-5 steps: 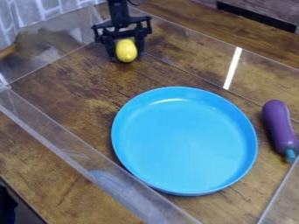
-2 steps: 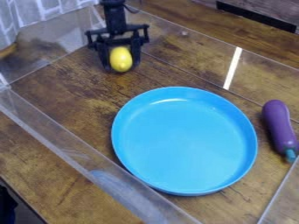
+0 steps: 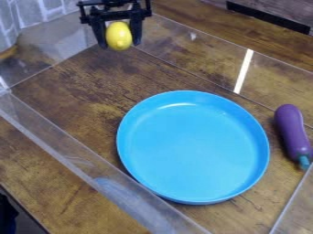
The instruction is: Put the lemon on the blue tray
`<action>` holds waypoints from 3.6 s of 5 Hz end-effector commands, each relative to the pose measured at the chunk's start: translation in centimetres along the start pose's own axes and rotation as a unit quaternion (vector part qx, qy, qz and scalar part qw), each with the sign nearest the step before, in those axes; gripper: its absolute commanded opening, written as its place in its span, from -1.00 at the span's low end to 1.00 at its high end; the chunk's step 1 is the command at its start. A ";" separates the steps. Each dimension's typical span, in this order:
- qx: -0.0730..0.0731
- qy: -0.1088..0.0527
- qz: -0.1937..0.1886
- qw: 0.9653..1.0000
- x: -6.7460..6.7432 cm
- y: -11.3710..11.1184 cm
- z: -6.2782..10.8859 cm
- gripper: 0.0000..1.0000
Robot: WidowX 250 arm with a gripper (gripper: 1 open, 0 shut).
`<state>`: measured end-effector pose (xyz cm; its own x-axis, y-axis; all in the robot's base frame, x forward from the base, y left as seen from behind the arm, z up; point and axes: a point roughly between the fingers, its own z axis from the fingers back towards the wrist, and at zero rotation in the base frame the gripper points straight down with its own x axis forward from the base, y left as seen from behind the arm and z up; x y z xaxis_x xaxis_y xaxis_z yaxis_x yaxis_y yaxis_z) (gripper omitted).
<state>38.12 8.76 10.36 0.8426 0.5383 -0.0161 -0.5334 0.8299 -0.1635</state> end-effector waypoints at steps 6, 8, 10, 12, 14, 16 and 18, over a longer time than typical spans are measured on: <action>0.024 0.029 -0.299 0.953 -13.3 -10.9 1.1 -1.00; 0.041 0.053 -0.326 0.943 -14.6 -12.8 -1.0 -1.00; 0.058 0.078 -0.328 0.940 -14.8 -11.7 -3.9 -1.00; 0.067 0.090 -0.321 0.940 -14.9 -9.7 -7.5 -1.00; 0.076 0.078 -0.288 0.951 -13.3 -7.6 -7.1 1.00; 0.065 0.056 -0.313 0.946 -13.7 -7.3 -6.7 1.00; 0.057 0.045 -0.336 0.939 -14.9 -7.3 -6.8 1.00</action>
<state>29.65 -5.74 2.80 0.9881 -0.1055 -0.1122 0.0999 0.9935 -0.0544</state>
